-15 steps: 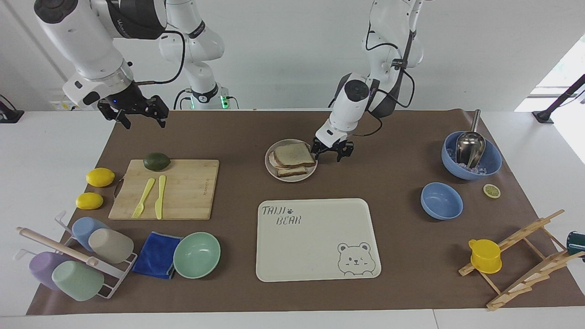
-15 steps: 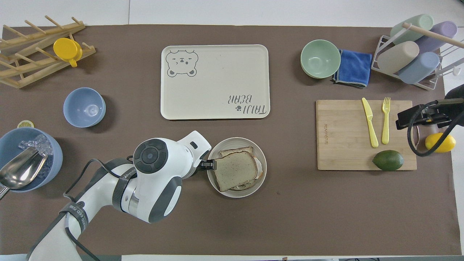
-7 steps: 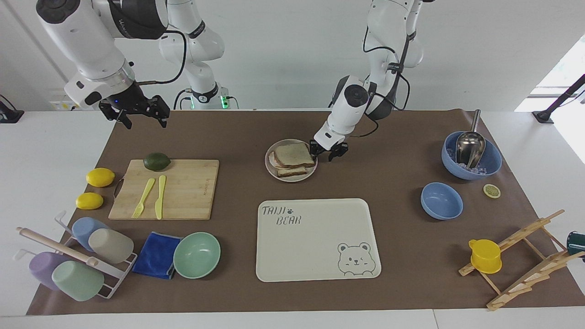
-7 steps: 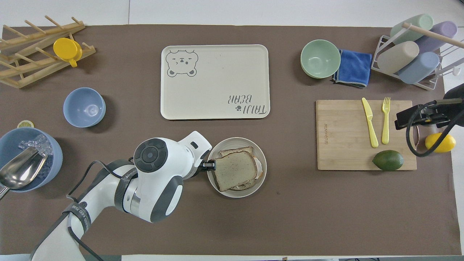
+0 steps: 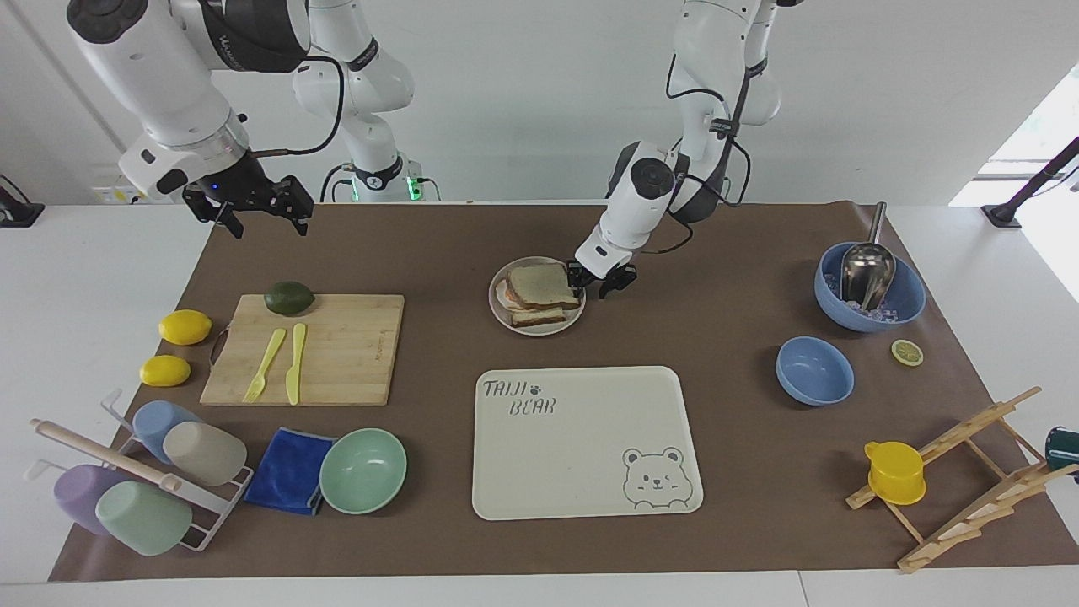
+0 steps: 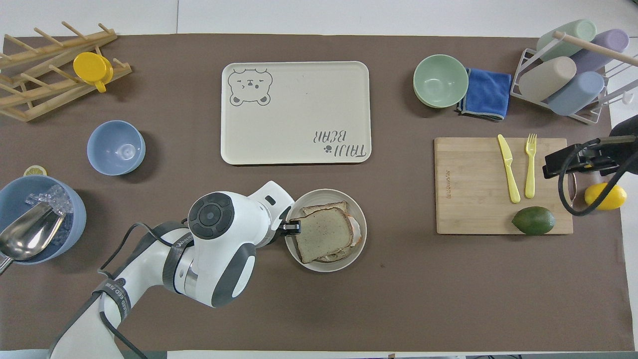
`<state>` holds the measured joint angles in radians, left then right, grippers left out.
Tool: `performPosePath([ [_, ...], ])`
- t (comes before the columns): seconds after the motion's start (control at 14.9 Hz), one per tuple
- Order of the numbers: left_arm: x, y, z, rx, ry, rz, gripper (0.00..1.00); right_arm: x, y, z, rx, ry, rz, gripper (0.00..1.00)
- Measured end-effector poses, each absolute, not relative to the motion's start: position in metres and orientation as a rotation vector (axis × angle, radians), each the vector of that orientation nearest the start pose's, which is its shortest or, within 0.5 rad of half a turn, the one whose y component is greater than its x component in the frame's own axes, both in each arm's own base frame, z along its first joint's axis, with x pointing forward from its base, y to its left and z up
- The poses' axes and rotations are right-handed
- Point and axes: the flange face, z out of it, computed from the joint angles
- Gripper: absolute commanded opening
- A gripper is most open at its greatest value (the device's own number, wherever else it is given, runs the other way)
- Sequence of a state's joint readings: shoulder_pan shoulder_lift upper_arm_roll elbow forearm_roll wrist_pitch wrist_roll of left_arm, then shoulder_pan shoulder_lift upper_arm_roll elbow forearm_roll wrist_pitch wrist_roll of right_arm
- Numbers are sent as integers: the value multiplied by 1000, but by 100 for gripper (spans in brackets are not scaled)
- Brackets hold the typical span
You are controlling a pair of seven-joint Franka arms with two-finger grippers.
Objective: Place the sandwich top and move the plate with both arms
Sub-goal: 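Close the left gripper on the white plate rim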
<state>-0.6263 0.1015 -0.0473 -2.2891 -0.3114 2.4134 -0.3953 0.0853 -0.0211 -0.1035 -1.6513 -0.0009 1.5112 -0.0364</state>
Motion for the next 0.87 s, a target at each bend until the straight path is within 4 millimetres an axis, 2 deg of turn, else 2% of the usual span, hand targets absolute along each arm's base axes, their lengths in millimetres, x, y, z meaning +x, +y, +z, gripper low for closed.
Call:
performPosePath([
  [0.27, 408, -335, 310, -3340, 84, 144, 1, 539, -10, 593, -3131, -29, 187, 100],
  [0.87, 408, -336, 311, -3359, 43, 159, 0, 539, -11, 593, -3131, -28, 187, 100],
])
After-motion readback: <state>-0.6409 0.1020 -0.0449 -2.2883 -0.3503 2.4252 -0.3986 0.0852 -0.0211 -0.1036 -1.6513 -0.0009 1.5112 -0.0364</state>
